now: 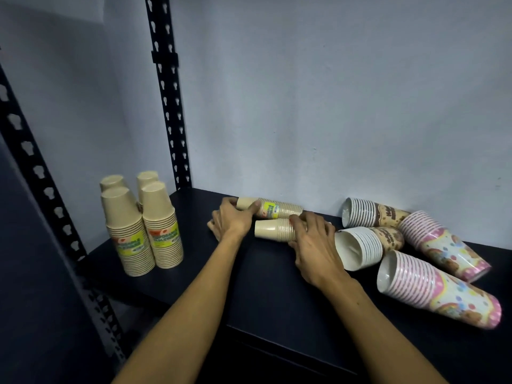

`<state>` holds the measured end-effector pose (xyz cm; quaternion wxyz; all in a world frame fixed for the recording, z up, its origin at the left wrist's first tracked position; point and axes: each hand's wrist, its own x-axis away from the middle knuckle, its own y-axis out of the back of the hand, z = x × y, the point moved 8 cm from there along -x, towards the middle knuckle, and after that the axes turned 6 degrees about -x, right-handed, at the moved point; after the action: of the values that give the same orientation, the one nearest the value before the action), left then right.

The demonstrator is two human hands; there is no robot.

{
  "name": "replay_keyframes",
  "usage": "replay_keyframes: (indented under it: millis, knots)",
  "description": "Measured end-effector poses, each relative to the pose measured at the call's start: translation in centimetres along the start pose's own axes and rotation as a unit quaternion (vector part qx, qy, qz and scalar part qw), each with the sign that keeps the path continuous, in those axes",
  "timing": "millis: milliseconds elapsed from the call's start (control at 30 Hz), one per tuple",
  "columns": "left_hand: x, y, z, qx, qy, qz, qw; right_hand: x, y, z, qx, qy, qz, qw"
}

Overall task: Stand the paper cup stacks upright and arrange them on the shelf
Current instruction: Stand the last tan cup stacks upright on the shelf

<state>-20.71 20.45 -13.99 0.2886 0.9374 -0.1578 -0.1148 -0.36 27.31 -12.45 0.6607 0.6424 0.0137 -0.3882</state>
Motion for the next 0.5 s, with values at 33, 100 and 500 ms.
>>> replay_keyframes:
  millis: [33,100,500]
  knots:
    - [-0.2,0.1,0.1,0.028,0.000,-0.004,1.000,0.0,0.0,0.0,-0.010,0.003,-0.001,1.000]
    - [-0.7,0.1,0.2,0.123,-0.005,0.008,0.992,0.0,0.1,0.0,-0.034,0.005,-0.003,0.999]
    - [3.8,5.4,-4.9,0.367,-0.220,0.039,0.903,0.3,2.9,-1.7,-0.344,-0.071,-0.117,0.929]
